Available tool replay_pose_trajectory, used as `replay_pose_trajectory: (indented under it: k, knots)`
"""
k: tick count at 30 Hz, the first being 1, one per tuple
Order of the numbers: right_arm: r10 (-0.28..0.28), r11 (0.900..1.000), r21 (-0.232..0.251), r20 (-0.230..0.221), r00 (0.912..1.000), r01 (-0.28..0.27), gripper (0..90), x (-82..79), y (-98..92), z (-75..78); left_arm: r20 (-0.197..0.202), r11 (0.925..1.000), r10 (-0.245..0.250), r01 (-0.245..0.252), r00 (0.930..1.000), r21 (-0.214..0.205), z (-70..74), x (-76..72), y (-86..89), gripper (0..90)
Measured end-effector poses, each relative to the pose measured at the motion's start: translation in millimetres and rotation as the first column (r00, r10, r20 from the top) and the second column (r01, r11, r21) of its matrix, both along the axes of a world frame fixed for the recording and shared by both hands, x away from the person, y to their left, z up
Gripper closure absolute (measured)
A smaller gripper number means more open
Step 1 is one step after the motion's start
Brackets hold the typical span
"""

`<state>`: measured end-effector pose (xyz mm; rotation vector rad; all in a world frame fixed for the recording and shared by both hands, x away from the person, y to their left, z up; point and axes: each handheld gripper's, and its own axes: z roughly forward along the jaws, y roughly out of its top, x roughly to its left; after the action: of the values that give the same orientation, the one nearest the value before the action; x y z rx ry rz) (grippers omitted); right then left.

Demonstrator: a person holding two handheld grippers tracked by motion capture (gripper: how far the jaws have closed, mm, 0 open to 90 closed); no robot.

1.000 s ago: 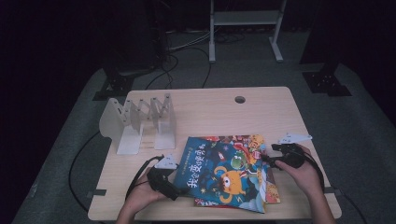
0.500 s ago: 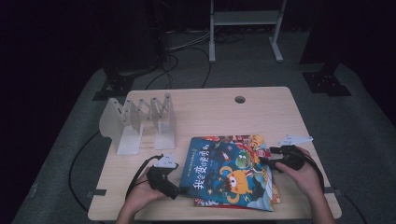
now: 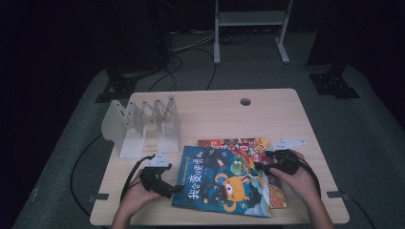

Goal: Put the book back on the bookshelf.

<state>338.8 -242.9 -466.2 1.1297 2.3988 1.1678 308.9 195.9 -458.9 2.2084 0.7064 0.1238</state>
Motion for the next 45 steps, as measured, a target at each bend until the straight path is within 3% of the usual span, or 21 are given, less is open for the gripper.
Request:
replay_pose_trajectory:
  k: [9,20,26,27,32,37,45]
  knots:
    - [0.051,0.9984,-0.025,0.03,0.9982,-0.051,30.4,-1.1,21.2,2.1,-0.009,0.9997,0.022,-0.022,0.9997,0.002,0.0,-0.9,8.0,0.0]
    - [0.106,0.9937,-0.041,0.044,0.9934,-0.104,28.3,-25.1,-14.8,8.1,-0.026,0.9996,0.028,-0.028,0.9993,-0.005,-4.0,-10.2,14.5,0.0]
    - [0.164,0.9859,-0.04,0.045,0.9855,-0.162,27.6,-38.7,-22.4,2.4,-0.027,0.9994,0.033,-0.033,0.9991,-0.012,-3.5,-11.0,15.6,0.0]
    - [0.195,0.9805,-0.035,0.045,0.9798,-0.193,26.5,-41.1,-21.4,-0.1,-0.029,0.9996,0.027,-0.027,0.9992,-0.008,-4.2,-10.8,15.3,0.0]
    - [0.222,0.9747,-0.036,0.054,0.9735,-0.221,26.5,-41.8,-19.9,-2.4,-0.045,0.9994,0.021,-0.023,0.9988,-0.027,-6.5,-11.0,16.5,0.0]
    - [0.249,0.9684,0.001,0.035,0.9678,-0.249,24.7,-38.8,-12.6,-5.1,-0.067,0.9989,0.017,-0.02,0.9976,-0.043,-8.3,-9.9,18.2,0.0]
    - [0.264,0.9645,-0.006,0.031,0.964,-0.264,23.8,-35.5,0.1,-4.5,-0.108,0.9963,0.009,-0.018,0.9941,-0.084,-13.6,-7.8,25.4,0.0]
